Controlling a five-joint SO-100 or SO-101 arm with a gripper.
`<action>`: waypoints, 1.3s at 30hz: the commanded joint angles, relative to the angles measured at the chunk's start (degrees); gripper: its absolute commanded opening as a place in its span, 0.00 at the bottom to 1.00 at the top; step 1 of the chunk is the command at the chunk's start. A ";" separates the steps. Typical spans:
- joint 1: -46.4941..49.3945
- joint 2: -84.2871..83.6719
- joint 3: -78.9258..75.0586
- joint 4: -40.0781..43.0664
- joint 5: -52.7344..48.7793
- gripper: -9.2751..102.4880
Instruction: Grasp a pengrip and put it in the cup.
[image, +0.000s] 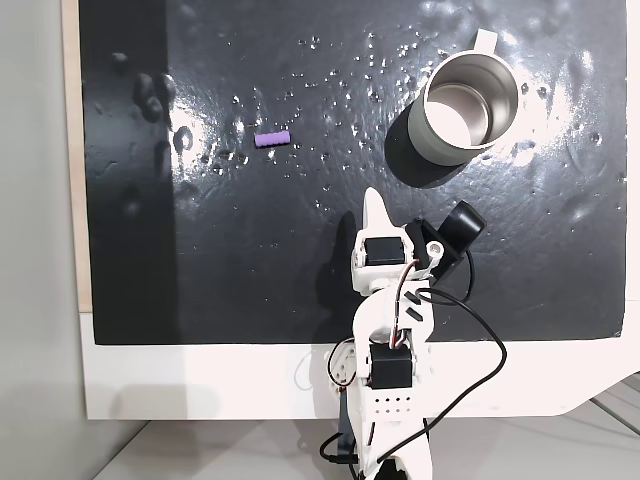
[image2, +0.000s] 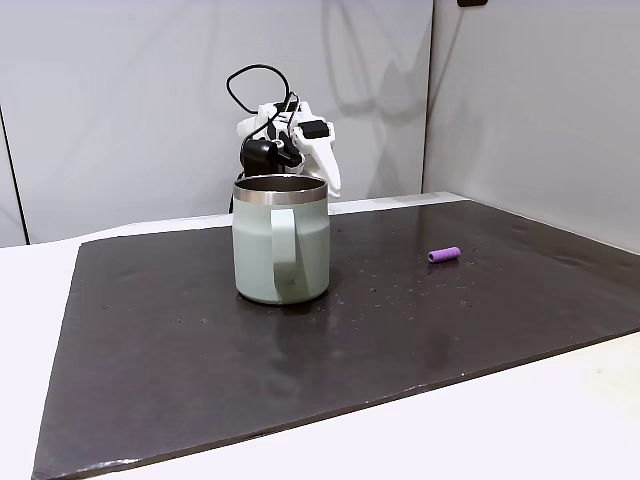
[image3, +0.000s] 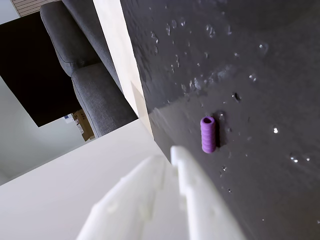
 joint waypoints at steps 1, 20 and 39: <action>-0.88 0.79 2.99 0.35 -0.53 0.08; -2.64 0.79 -7.03 8.17 -1.41 0.08; -14.85 -53.00 -70.93 33.84 12.66 0.08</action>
